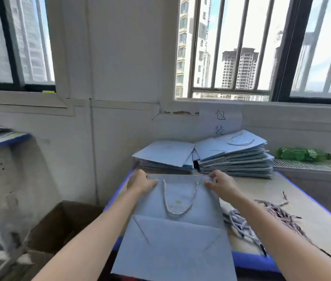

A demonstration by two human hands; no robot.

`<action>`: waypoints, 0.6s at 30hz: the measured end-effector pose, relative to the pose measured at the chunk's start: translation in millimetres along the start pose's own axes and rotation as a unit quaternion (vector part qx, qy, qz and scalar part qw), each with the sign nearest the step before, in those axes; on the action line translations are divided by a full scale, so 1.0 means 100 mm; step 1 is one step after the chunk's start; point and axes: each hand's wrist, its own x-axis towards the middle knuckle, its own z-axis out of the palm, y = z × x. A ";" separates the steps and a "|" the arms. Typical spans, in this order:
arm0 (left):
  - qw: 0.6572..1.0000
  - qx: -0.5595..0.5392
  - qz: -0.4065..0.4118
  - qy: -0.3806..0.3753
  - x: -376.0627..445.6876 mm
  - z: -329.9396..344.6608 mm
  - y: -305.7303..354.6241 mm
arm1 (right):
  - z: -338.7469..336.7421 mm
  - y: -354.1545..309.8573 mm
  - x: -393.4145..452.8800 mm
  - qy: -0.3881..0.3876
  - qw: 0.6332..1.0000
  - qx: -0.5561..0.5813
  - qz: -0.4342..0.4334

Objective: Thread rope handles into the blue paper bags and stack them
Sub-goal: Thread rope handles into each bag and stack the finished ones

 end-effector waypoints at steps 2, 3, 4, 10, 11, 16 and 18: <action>0.991 0.134 0.005 0.008 0.07 0.10 -0.03 | 0.08 0.08 0.11 -0.035 0.990 -0.133 -0.027; 0.985 0.170 0.017 0.005 0.11 0.13 -0.02 | 0.10 0.10 0.16 -0.060 0.979 -0.191 -0.042; 0.980 0.196 0.043 0.007 0.14 0.15 0.01 | 0.11 0.11 0.21 -0.084 0.969 -0.224 -0.055; 0.959 0.206 0.190 -0.034 0.44 0.21 0.35 | 0.08 -0.28 0.48 -0.117 0.957 -0.181 -0.197; 0.952 0.224 0.201 -0.055 0.46 0.25 0.35 | 0.13 -0.31 0.50 -0.131 0.952 -0.181 -0.211; 0.902 0.346 0.205 -0.158 0.34 0.58 0.02 | 0.57 -0.07 0.46 -0.231 0.913 -0.262 -0.210; 0.908 0.332 0.199 -0.164 0.35 0.58 -0.01 | 0.59 -0.04 0.48 -0.238 0.914 -0.261 -0.200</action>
